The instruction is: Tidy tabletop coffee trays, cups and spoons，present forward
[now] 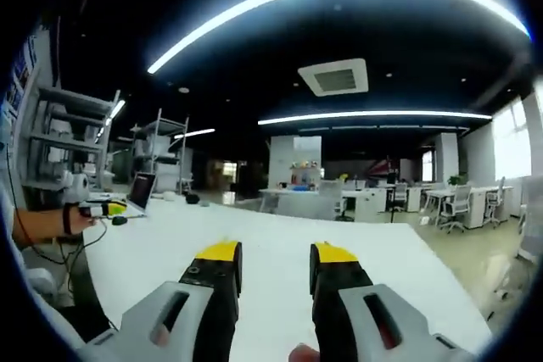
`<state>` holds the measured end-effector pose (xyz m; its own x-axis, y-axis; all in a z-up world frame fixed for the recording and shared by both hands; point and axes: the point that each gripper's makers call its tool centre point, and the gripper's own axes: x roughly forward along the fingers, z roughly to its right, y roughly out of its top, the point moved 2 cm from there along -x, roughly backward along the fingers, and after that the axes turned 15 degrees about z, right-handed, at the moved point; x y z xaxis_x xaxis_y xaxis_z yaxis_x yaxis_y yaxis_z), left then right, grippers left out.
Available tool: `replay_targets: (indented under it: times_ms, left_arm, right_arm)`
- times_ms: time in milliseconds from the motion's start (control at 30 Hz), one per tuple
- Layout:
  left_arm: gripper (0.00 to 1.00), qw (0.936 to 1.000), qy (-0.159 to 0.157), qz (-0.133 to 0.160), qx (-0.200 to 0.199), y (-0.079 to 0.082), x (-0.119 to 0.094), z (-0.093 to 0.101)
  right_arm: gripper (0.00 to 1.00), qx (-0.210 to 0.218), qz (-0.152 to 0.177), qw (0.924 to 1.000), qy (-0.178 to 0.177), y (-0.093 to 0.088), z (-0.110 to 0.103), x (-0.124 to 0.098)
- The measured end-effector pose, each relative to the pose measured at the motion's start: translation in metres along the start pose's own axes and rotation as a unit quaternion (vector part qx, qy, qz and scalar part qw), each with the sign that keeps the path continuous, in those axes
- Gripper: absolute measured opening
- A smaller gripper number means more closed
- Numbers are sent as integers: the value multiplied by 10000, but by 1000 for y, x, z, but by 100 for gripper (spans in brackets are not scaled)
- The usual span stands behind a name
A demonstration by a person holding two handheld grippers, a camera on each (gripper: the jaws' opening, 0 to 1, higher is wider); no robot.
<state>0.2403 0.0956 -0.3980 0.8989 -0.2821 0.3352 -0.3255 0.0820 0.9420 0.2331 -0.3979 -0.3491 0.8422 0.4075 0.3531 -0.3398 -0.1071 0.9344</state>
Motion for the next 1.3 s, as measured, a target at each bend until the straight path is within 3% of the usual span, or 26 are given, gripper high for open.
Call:
replay_targets:
  times_ms: [167,333,433,667,1067,1300]
  left_arm:
    - [19,9998,160,70,74,-11,-13,-14]
    - [19,9995,197,206,120,-13,-28,-10]
    - [20,9992,384,-5,-89,-27,-39,-12]
    - [20,9984,520,-152,-129,-42,-54,-15]
    - [20,9993,330,-162,-85,-33,-52,-10]
    - [21,9989,-261,-383,-46,-28,-51,-5]
  right_arm:
    - [32,54,36,9995,-299,-10,14,-26]
    - [34,-66,167,9990,-406,-14,19,-43]
    - [34,78,136,9989,-431,-26,19,-53]
    - [34,146,-133,9978,-636,-54,24,-68]
    - [34,-18,-234,9986,-483,-45,23,-66]
    - [34,-248,-553,9978,-277,-40,31,-63]
